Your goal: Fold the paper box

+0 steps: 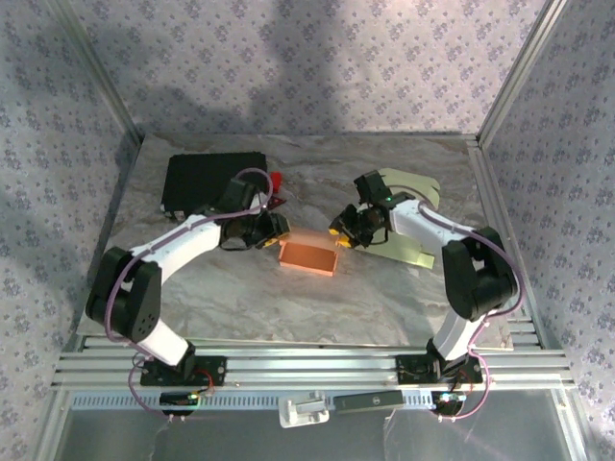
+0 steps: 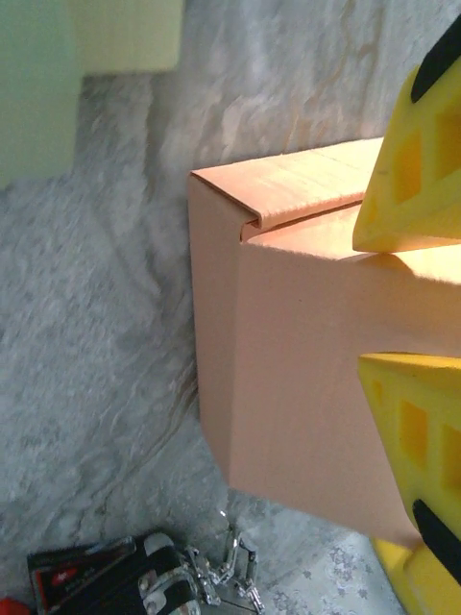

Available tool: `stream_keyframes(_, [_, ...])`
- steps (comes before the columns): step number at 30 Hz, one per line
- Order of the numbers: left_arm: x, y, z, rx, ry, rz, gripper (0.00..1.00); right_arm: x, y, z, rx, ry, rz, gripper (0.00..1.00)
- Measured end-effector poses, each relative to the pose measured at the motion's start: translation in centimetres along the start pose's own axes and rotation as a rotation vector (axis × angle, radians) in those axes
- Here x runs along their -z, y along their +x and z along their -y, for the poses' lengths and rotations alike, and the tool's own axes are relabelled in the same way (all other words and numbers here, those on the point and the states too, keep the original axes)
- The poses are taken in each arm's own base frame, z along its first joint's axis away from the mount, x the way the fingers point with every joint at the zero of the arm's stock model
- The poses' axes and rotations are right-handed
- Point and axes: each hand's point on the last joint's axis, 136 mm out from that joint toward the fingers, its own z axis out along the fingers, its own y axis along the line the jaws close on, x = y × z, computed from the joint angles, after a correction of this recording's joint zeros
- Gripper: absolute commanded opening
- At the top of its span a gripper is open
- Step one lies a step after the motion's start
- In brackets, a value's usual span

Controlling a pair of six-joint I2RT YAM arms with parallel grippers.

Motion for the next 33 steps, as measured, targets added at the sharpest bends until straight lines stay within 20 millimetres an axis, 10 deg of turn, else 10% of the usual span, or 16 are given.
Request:
stream_keyframes(9, [4.5, 1.1, -2.3, 0.024, -0.012, 0.144, 0.47, -2.4, -1.4, -5.7, 0.182, -0.017, -0.044, 0.31])
stream_keyframes(24, [4.6, 0.6, -3.2, 0.094, -0.009, 0.163, 0.51, 2.3, -0.7, -3.8, 0.271, 0.084, 0.084, 0.37])
stream_keyframes(33, [2.1, 2.3, -2.5, 0.082, -0.025, 0.096, 0.49, 1.4, 1.7, -3.9, 0.379, 0.123, 0.056, 0.38])
